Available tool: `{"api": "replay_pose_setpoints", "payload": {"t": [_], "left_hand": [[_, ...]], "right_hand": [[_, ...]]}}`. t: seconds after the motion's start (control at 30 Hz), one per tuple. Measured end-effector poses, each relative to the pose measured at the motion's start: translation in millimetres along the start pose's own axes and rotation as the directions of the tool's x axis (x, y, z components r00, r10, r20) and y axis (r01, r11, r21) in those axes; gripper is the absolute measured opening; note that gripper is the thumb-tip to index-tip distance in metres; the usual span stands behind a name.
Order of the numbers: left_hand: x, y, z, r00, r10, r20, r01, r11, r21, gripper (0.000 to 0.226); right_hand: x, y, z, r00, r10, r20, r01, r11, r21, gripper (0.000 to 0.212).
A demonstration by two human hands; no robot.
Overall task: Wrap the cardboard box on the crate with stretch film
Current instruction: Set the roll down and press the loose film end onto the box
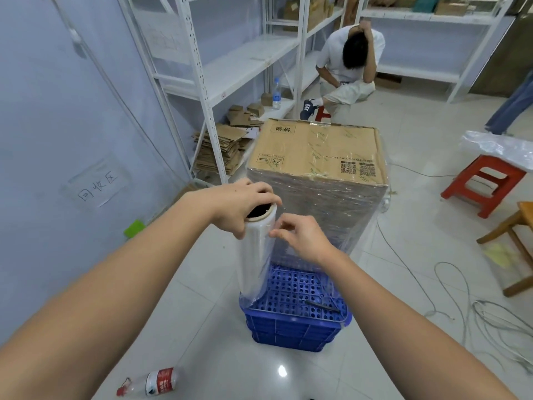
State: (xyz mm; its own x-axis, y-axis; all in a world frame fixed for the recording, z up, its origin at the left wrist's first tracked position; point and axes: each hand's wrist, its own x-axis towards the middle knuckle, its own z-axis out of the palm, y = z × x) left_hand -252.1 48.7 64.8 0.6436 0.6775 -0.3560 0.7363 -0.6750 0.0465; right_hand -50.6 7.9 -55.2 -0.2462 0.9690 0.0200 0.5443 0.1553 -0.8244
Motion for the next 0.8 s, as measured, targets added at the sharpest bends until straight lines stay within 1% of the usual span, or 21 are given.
{"api": "replay_pose_setpoints", "payload": {"t": [0.07,0.13,0.2,0.27,0.3,0.37,0.43,0.47,0.5,0.57,0.63,0.67,0.7,0.77,0.8], "left_hand": [[3,-3,6,1.0,0.0,0.027,0.0,1.0,-0.006,0.104],[4,-7,11,1.0,-0.013,0.026,0.014,1.0,-0.024,0.103],[4,-5,15,0.998,-0.056,0.034,0.056,0.998,-0.022,0.099],[6,3,21,0.993,-0.117,0.021,0.117,0.992,-0.046,0.09],[8,8,26,0.99,-0.14,-0.025,0.138,0.988,-0.066,0.083],[13,15,39,0.966,-0.17,-0.195,0.157,0.984,-0.08,0.068],[19,16,51,0.91,-0.184,-0.371,0.179,0.983,-0.048,0.06],[22,15,56,0.879,-0.188,-0.438,0.187,0.981,-0.046,0.056],[24,15,60,0.852,-0.192,-0.487,0.191,0.98,-0.052,0.054],[29,14,61,0.827,-0.199,-0.526,0.197,0.979,-0.06,0.051],[34,12,57,0.822,-0.218,-0.525,0.212,0.975,-0.073,0.048],[36,10,54,0.823,-0.237,-0.516,0.223,0.971,-0.091,0.046],[39,9,51,0.824,-0.256,-0.506,0.232,0.966,-0.111,0.045],[46,6,45,0.827,-0.284,-0.484,0.247,0.959,-0.14,0.043],[49,5,42,0.83,-0.293,-0.475,0.253,0.956,-0.148,0.043]], "right_hand": [[-1,3,4,0.999,-0.03,0.036,0.032,0.999,-0.044,0.02],[0,4,6,0.998,-0.053,0.025,0.054,0.997,-0.054,0.02],[2,3,7,0.997,-0.071,0.024,0.073,0.992,-0.1,0.02],[6,2,5,0.996,-0.088,0.033,0.091,0.988,-0.124,0.021],[8,2,3,0.994,-0.099,0.037,0.103,0.986,-0.128,0.021],[12,6,-2,0.992,-0.116,0.058,0.123,0.981,-0.149,0.017],[16,13,-6,0.993,-0.099,0.069,0.11,0.979,-0.174,0.016],[19,16,-8,0.996,-0.074,0.052,0.083,0.98,-0.181,0.017],[22,18,-9,0.999,-0.045,0.02,0.048,0.982,-0.183,0.017],[25,20,-10,1.0,0.013,-0.025,-0.018,0.983,-0.18,0.016],[25,21,-6,0.999,0.047,0.022,-0.042,0.985,-0.167,0.016],[23,23,-2,0.995,0.066,0.077,-0.052,0.983,-0.175,0.019],[22,24,4,0.986,0.093,0.14,-0.063,0.976,-0.207,0.028],[22,27,18,0.954,0.171,0.248,-0.086,0.944,-0.319,0.051],[23,28,27,0.94,0.209,0.269,-0.095,0.92,-0.381,0.059]]}}
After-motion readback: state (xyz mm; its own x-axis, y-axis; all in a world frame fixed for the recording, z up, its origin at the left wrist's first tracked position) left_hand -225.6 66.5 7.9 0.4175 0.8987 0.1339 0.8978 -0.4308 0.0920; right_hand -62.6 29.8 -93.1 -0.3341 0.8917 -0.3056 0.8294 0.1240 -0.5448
